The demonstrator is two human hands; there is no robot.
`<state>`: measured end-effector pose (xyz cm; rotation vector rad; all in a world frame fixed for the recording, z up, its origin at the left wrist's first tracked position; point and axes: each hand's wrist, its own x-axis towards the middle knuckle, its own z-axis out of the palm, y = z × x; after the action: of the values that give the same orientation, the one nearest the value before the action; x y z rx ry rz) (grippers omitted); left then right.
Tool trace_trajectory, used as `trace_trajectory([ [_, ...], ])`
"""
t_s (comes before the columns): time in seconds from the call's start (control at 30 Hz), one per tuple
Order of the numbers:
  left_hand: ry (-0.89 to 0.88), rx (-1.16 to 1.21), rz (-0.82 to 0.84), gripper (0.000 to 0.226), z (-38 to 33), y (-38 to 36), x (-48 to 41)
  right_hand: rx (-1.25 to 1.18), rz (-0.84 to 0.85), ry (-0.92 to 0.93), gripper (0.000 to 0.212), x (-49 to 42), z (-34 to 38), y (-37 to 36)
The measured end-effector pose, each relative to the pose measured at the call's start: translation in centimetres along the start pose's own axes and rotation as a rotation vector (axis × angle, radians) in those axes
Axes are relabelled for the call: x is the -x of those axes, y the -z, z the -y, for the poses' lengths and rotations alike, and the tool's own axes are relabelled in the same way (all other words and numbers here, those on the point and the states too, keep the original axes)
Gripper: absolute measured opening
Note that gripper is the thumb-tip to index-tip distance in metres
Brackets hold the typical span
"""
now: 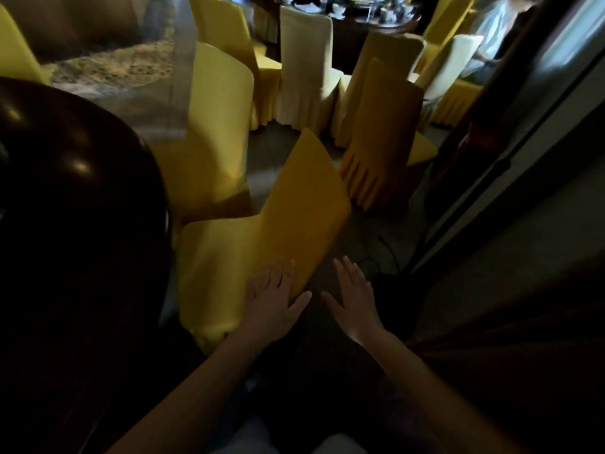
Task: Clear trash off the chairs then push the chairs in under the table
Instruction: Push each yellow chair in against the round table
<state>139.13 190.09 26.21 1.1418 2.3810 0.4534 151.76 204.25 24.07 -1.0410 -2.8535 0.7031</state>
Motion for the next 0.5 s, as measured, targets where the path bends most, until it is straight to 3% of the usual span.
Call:
trace_trajectory([
  [0.23, -0.144, 0.016, -0.070, 0.074, -1.8, 3.5, -12.4, 0.000, -0.062, -0.072, 0.070, -9.9, -4.5, 4.0],
  [0.5, -0.115, -0.021, 0.018, 0.073, -2.2, 5.1, -18.6, -0.031, -0.071, -0.005, 0.069, -17.7, -6.1, 7.5],
])
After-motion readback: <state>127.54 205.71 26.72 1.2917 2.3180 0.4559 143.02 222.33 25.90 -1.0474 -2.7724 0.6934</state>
